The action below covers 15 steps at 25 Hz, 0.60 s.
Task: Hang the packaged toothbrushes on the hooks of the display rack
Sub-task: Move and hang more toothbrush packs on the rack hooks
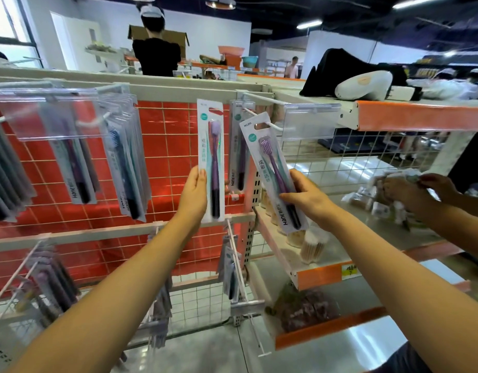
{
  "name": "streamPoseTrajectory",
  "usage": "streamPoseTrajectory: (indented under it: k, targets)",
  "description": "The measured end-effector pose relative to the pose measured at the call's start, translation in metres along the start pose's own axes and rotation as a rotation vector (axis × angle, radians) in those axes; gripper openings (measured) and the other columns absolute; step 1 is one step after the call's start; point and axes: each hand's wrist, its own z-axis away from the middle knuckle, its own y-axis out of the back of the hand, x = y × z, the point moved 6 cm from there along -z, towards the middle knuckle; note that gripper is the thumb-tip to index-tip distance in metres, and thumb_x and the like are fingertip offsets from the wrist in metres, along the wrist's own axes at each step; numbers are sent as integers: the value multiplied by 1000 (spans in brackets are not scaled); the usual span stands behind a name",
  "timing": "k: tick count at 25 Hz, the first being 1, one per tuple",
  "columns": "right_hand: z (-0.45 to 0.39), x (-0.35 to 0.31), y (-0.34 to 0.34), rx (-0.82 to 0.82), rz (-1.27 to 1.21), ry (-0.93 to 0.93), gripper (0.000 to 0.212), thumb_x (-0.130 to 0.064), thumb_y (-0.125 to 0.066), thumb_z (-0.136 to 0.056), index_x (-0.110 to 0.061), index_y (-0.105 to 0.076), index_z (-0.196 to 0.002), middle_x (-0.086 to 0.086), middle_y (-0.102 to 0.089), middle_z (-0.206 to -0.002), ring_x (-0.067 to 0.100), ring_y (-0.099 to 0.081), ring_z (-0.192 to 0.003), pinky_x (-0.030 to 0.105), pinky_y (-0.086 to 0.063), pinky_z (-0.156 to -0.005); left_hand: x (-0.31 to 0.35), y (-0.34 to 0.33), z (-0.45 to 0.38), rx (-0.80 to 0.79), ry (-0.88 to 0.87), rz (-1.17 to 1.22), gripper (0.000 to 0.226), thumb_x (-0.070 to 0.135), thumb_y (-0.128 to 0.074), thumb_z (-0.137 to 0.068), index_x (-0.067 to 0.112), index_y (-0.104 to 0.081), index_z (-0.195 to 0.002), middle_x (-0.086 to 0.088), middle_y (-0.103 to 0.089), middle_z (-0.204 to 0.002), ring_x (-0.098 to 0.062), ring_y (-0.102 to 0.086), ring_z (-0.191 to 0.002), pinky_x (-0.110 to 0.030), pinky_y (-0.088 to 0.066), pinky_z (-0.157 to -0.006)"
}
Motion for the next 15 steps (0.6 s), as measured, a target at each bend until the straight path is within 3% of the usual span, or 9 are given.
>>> streamPoseTrajectory:
  k: [3, 5, 8, 10, 12, 15]
  targets:
    - [-4, -3, 8, 91, 254, 44, 26, -16, -56, -90, -23, -46, -114, 1, -57, -103, 25, -57, -95, 40, -47, -82, -15, 1, 12, -17, 35, -46, 32, 32, -29, -102, 18, -49, -122, -5, -59, -121, -20, -55, -116, -44, -45, -101]
    - [-5, -4, 11, 91, 356, 74, 27, -21, -55, -91, -23, -45, -116, 2, -57, -108, 25, -56, -99, 45, -47, -86, -20, 3, 19, -21, 62, -67, 32, 32, -28, -102, 18, -49, -121, -3, -59, -119, -19, -56, -112, -38, -48, -95]
    - [-2, -4, 19, 25, 331, 57, 27, -17, -53, -93, -24, -44, -117, 4, -56, -111, 26, -54, -103, 47, -44, -91, -25, 4, 27, -37, 87, -81, 25, 32, -29, -102, 22, -50, -113, -1, -60, -110, -16, -59, -102, -27, -50, -80]
    - [0, -6, 29, -19, 313, 45, 28, -14, -53, -92, -28, -43, -113, 5, -56, -111, 26, -53, -102, 45, -43, -91, -28, 5, 30, -45, 109, -84, 24, 33, -30, -102, 23, -50, -110, -3, -62, -108, -18, -61, -99, -30, -52, -79]
    - [-2, -12, 42, -34, 378, 43, 28, -14, -54, -92, -25, -44, -115, 8, -55, -109, 25, -52, -97, 37, -42, -81, -31, 6, 32, -52, 128, -84, 24, 35, -31, -101, 24, -50, -111, -6, -63, -108, -21, -62, -98, -36, -53, -82]
    - [-10, -22, 61, -33, 544, 50, 28, -26, -58, -90, -21, -47, -115, 6, -55, -101, 25, -53, -87, 31, -36, -71, -31, 6, 36, -64, 119, -83, 23, 36, -31, -101, 28, -49, -112, 0, -63, -103, -17, -61, -95, -33, -52, -80]
